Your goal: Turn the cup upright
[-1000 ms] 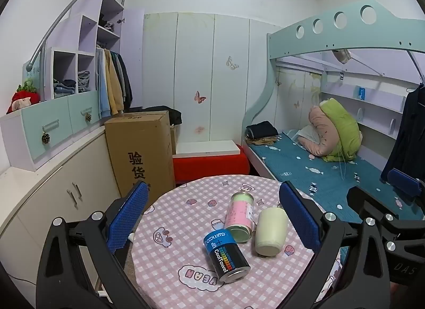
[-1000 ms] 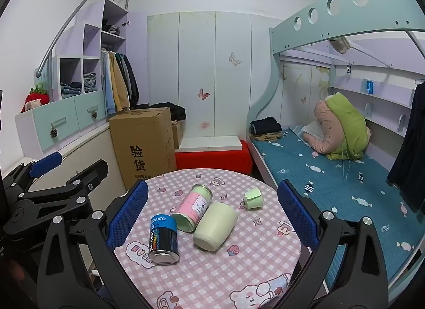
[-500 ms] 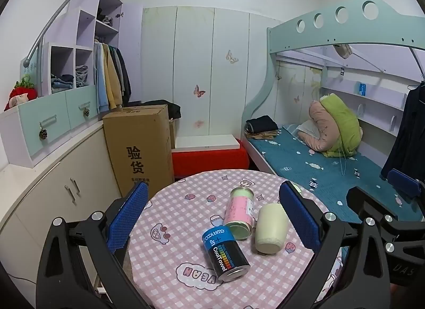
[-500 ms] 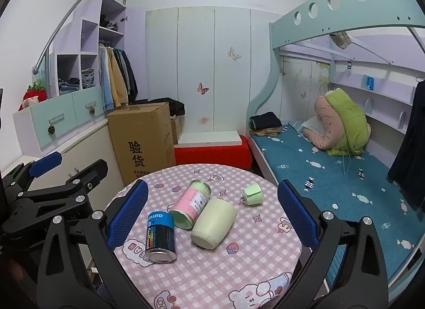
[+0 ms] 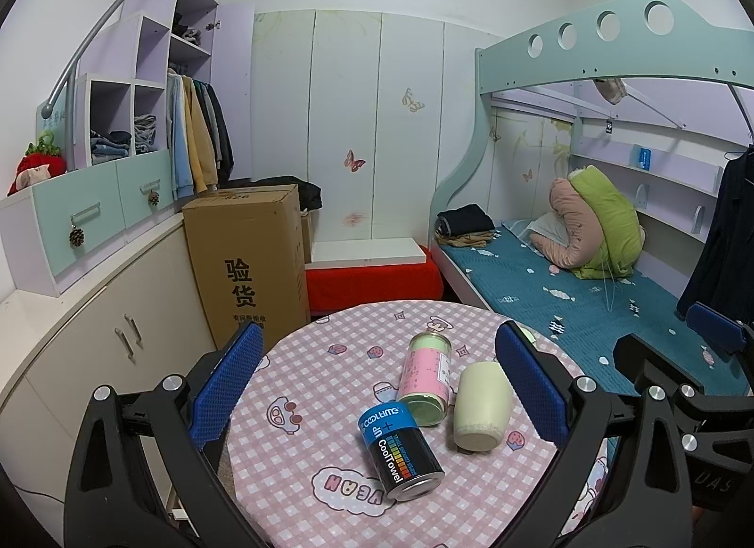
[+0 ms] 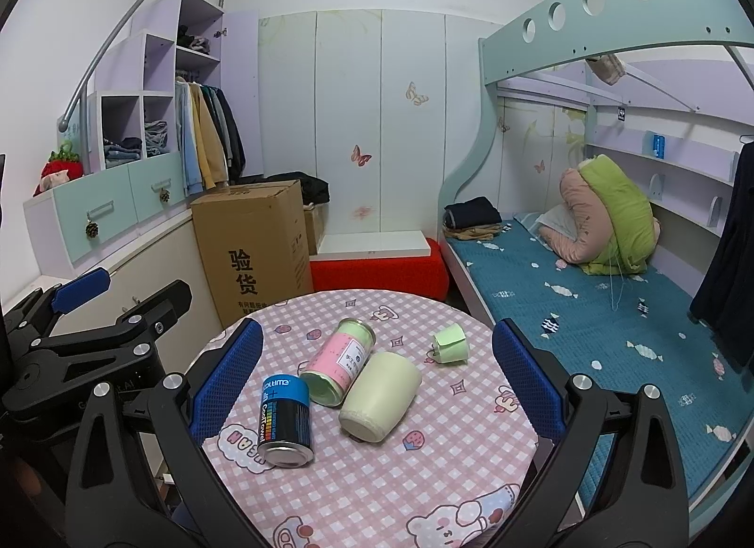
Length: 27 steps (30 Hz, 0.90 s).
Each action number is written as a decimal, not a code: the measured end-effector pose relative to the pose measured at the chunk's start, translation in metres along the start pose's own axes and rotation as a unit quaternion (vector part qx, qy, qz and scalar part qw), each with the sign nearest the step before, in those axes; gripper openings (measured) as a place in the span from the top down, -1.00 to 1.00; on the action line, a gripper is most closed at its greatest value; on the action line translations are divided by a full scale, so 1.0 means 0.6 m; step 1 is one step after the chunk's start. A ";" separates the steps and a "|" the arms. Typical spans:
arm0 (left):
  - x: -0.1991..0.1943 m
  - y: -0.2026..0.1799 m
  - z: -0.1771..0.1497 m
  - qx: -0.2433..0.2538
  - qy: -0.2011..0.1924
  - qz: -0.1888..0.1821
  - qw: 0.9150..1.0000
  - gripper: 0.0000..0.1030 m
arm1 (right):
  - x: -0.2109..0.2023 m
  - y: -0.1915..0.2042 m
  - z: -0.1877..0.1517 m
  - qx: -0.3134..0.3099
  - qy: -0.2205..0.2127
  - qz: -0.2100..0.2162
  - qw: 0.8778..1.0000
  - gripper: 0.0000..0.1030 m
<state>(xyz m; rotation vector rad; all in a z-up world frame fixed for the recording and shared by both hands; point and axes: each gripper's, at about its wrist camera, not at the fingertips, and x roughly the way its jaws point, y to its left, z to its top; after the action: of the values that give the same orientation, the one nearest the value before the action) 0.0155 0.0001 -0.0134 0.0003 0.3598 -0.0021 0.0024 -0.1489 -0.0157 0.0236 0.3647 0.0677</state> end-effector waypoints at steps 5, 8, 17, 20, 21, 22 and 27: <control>0.000 0.001 0.001 -0.001 0.000 0.000 1.000 -0.85 | 0.004 0.000 -0.001 0.000 0.001 0.001 1.000 -0.90; 0.000 0.001 0.001 0.000 0.000 0.000 1.000 -0.85 | 0.004 -0.001 -0.001 0.001 0.001 0.002 1.000 -0.90; 0.004 0.002 0.000 0.001 0.000 0.002 1.000 -0.85 | 0.022 0.001 -0.015 0.001 0.004 0.000 1.000 -0.91; 0.011 0.002 -0.004 0.001 0.001 0.002 1.000 -0.85 | 0.024 0.000 -0.018 0.002 0.005 0.000 1.000 -0.90; 0.008 0.001 -0.003 0.001 0.001 0.002 1.000 -0.85 | 0.025 0.000 -0.019 0.001 0.004 0.000 1.000 -0.90; 0.010 0.001 -0.004 0.001 0.001 0.001 1.000 -0.85 | 0.025 0.000 -0.019 0.001 0.004 0.000 1.000 -0.90; 0.019 -0.001 -0.013 0.003 0.005 0.002 1.000 -0.85 | 0.037 -0.004 -0.031 0.004 0.008 0.000 1.000 -0.90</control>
<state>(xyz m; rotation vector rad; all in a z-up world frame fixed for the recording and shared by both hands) 0.0238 -0.0006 -0.0248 0.0066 0.3700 0.0000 0.0165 -0.1498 -0.0407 0.0302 0.3810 0.0661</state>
